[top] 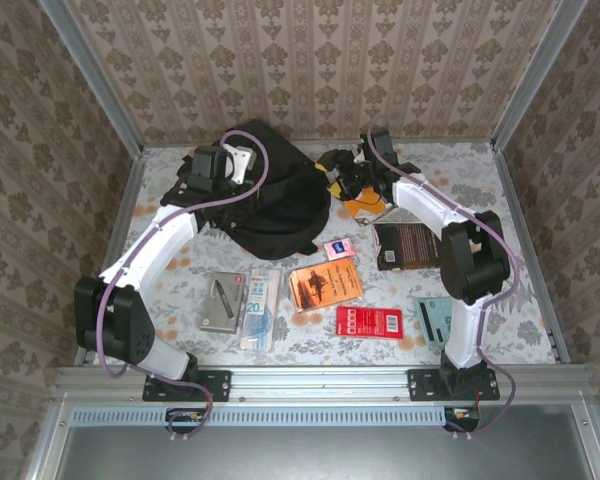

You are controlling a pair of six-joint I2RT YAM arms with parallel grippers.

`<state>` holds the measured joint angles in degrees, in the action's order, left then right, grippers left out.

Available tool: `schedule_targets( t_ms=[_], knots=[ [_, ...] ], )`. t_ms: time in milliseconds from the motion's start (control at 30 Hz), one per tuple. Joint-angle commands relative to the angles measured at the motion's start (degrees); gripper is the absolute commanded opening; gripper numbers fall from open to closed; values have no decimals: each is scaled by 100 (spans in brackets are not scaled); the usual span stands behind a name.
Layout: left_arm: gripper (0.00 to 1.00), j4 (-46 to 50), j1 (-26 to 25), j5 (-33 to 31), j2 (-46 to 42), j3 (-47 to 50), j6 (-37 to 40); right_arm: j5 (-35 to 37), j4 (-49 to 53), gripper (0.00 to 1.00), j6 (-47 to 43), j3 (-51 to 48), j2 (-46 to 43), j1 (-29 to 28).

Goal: Pack the student bag

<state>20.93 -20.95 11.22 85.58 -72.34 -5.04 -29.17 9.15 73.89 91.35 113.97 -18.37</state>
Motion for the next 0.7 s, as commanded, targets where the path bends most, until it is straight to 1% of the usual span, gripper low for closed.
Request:
schedule_targets(
  t_ms=[0, 67, 133, 167, 267, 333, 367, 400, 467, 500, 567, 667],
  knots=[
    [0, -27, 3, 140, -105, 10, -99, -299, -6, 69, 974, 584, 502, -4],
    [0, -3, -27, 143, -75, -21, -70, -368, -124, 66, 1199, 758, 717, -21],
    [0, 46, -57, 150, -44, -66, -35, -405, -318, 60, 1432, 830, 867, -46],
    [0, 70, -63, 175, -30, -98, -12, -414, -375, 56, 1489, 841, 912, -67],
    [0, 235, -151, 371, 51, -234, 132, -440, -588, 38, 1650, 782, 923, -127],
    [20, 398, -242, 529, 114, -392, 232, -432, -709, 26, 1720, 698, 871, -157],
    [33, 489, -299, 536, 142, -494, 276, -425, -732, 21, 1744, 668, 849, -162],
    [43, 553, -364, 549, 173, -594, 319, -410, -754, 18, 1769, 618, 813, -160],
    [53, 648, -441, 548, 255, -791, 352, -389, -838, 14, 1840, 529, 764, -163],
    [56, 704, -475, 575, 324, -909, 356, -396, -904, 13, 1893, 479, 749, -166],
    [60, 803, -483, 667, 490, -1151, 383, -410, -1007, 12, 1979, 419, 736, -171],
    [66, 982, -785, 740, 888, -1584, 420, -399, -1073, 12, 2065, 360, 713, -167]
  ],
)
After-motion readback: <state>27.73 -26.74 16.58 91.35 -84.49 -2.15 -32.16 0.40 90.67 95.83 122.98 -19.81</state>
